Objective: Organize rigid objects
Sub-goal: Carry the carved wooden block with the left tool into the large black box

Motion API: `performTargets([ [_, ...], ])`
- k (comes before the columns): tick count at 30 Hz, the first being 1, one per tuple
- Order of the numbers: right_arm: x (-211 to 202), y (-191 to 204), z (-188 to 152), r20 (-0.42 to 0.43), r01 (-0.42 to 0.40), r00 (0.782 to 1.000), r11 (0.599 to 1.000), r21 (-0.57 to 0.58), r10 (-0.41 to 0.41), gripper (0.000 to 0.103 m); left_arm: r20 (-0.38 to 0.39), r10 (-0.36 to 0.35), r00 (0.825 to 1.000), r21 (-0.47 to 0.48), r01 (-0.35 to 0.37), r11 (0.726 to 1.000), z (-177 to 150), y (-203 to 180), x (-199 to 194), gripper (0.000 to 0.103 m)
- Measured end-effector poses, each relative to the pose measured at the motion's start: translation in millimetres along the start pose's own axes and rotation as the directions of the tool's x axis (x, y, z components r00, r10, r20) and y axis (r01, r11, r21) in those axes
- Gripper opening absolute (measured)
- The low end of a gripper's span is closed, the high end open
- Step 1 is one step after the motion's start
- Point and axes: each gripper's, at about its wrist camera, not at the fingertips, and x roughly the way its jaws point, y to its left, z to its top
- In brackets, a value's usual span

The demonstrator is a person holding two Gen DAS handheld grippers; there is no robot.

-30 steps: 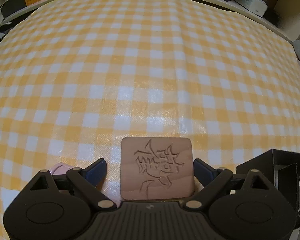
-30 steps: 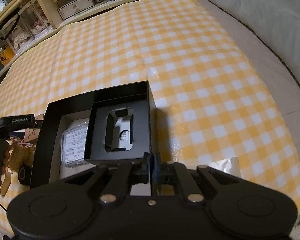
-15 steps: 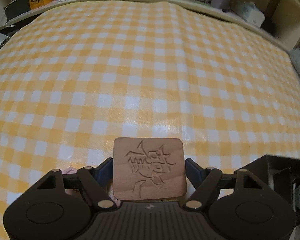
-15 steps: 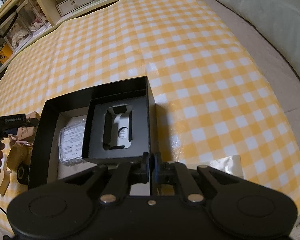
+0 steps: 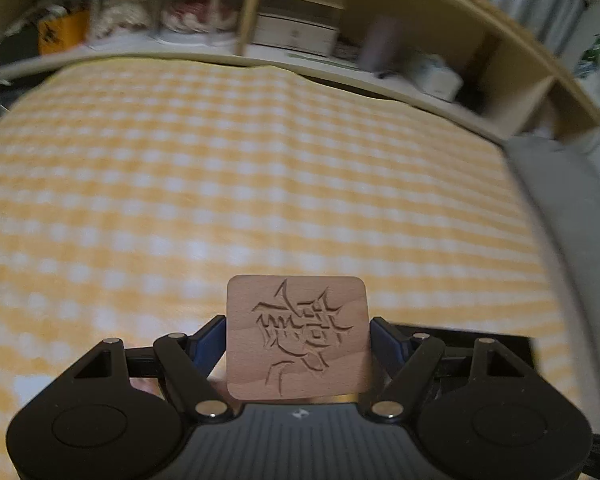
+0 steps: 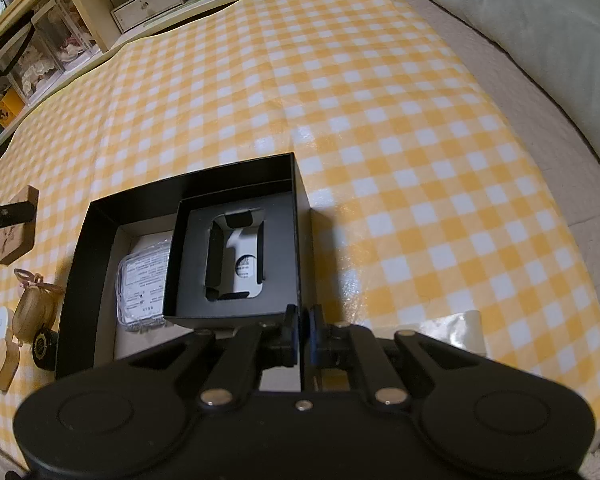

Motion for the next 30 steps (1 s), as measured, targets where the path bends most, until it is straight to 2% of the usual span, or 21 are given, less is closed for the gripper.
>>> performTargets([
  [5,0.6,1.1,1.0,-0.001,0.003,1.000,1.000,-0.002,-0.003,0.006,-0.057,-0.136,0.989,-0.011,0.136,0.991,-21.9,-34.4,-18.7,0.076],
  [9,0.7,2.3,1.0,-0.001,0.007,1.000,1.000,-0.005,-0.007,0.006,-0.120,-0.194,0.974,-0.016,0.194,0.981,-43.5,-56.6,-19.5,0.076],
  [12,0.9,2.9,0.8,-0.002,0.009,1.000,1.000,-0.005,-0.009,0.006,-0.164,-0.198,0.966,0.001,0.201,0.980,-57.6,-72.4,-12.7,0.076],
  [17,1.1,3.3,0.5,-0.001,0.010,1.000,1.000,-0.007,-0.010,0.006,-0.196,-0.174,0.965,0.014,0.180,0.984,-66.4,-80.7,-1.5,0.076],
  [30,1.4,4.1,0.4,-0.002,0.011,1.000,1.000,-0.008,-0.011,0.006,-0.207,-0.143,0.968,0.022,0.151,0.988,-70.2,-84.5,13.0,0.077],
])
